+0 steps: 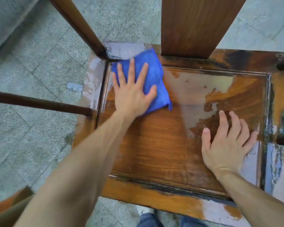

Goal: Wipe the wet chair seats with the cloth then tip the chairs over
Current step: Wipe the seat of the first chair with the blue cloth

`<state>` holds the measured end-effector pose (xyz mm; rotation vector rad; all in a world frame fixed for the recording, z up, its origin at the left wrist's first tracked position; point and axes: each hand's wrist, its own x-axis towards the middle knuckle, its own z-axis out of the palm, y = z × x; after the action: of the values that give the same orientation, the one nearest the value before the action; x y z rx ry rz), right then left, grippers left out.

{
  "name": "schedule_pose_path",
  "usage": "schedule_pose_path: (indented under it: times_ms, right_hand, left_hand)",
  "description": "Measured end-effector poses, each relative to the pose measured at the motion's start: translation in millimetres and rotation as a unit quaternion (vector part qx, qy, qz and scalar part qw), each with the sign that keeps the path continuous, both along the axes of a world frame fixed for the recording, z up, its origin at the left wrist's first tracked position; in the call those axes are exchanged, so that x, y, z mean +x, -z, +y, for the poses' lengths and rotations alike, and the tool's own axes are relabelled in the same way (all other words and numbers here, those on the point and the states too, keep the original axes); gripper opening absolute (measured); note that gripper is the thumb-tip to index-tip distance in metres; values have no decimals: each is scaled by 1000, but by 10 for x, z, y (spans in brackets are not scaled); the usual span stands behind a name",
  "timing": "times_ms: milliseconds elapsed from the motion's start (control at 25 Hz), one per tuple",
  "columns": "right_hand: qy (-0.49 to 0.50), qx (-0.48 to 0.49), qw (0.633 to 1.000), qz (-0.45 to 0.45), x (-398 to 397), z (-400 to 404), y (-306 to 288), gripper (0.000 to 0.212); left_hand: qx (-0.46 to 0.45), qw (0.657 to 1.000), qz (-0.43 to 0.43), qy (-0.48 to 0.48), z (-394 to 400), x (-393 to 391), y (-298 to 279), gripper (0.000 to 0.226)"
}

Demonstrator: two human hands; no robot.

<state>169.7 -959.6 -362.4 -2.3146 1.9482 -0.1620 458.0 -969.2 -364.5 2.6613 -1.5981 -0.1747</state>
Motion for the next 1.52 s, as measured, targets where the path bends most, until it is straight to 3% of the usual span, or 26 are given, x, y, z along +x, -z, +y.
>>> schedule_pose_path:
  times_ms: [280,400,560,640,840,960,1240,1360,1520]
  right_hand:
    - [-6,-6,1000,11,-5,-21,39,64]
    - [-8,-6,1000,3,-4,-54,51,65]
    - [-10,1,1000,6,-22,-68,76,65]
    - [-6,7,1000,-2,-7,-42,54,65]
    - [-7,17,1000,-13,0,0,-6,65]
    - [-10,15,1000,-17,4,45,-16,64]
    - [-7,17,1000,-7,-21,10,15,62]
    - [-4,18,1000,-5,-21,12,12,63]
    - [36,5,999,-41,-24,-3,10,62]
  left_hand:
    - [51,998,-23,-25,-1080,890,12,62]
    - [2,1000,-14,16,-1027,849,4,57]
    - [-46,994,47,83,-221,353,3,63]
    - [-43,996,37,74,460,-53,-10,60]
    - [37,999,16,-33,2181,-1099,-122,68]
    - [103,994,18,-42,2515,-1337,-151,79]
    - [93,985,-14,142,1833,-712,-180,105]
    - [94,990,-23,107,1178,-886,-152,117]
    - [74,991,-9,107,-80,-1357,-83,112]
